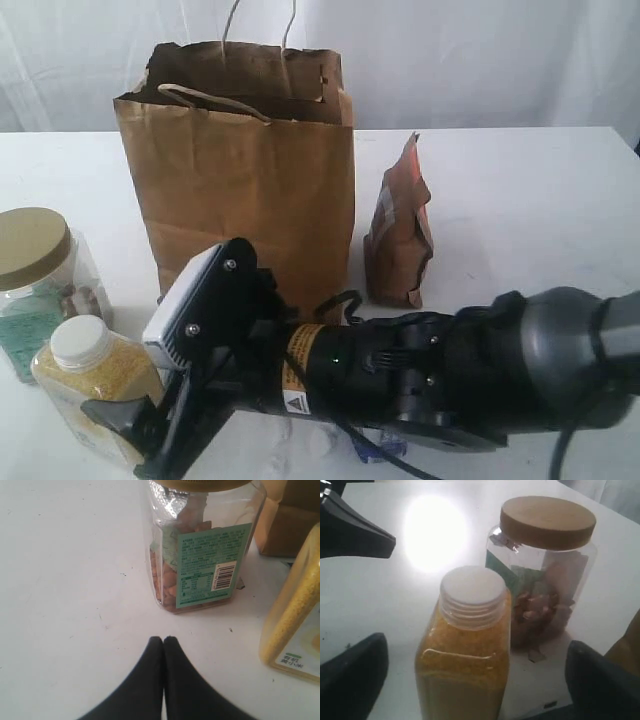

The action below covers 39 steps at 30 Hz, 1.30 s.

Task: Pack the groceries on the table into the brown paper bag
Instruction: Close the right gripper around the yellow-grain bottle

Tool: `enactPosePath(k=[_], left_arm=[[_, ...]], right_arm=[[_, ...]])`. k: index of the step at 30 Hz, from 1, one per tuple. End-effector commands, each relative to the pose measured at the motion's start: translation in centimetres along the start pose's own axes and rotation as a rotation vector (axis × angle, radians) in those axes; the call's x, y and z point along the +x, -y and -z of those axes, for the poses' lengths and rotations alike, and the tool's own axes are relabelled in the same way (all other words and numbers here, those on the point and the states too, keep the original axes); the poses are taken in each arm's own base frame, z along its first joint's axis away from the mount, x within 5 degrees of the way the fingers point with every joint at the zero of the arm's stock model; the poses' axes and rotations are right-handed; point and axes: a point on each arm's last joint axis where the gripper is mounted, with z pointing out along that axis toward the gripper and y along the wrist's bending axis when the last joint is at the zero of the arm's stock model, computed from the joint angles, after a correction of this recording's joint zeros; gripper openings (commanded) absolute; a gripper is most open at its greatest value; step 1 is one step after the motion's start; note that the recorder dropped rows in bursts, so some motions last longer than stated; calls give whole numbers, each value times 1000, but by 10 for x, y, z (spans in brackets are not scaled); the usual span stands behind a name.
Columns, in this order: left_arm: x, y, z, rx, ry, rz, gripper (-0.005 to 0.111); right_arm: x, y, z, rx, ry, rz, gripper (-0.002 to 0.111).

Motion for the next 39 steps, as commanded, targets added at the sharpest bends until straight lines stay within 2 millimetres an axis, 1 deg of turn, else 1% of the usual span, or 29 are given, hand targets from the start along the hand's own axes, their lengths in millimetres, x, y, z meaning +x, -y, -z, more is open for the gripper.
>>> enactPosePath(k=[1,7,13,17,24,30,33,37,38,39], left_arm=[[1,1,0,11,-2,0,0],[1,1,0,11,-2,0,0],[1,1,0,11,-2,0,0],[1,1,0,11,-2,0,0],[1,1,0,11,-2,0,0],[1,1,0,11,-2,0,0],[1,1,0,11,-2,0,0],[1,1,0,11,-2,0,0],[1,1,0,11,-2,0,0],[1,1,0,11,-2,0,0]], right_arm=[[1,6,-14,14,0,-23,88],[7,10,-30,8,0,-129,88],[15,13,-43,3,-13,-140,88],[18,12,-44,-2,-12,-143,88],[31,5,-51,-22,-49,-149,88],[32,2,-52,-29,-55,-149,87],[33,4,-52,-4,-67,-170,82],[38,8,-51,52,-109,-216,72],[38,9,-51,60,-107,-225,67],[37,9,-51,63,-102,-230,64]])
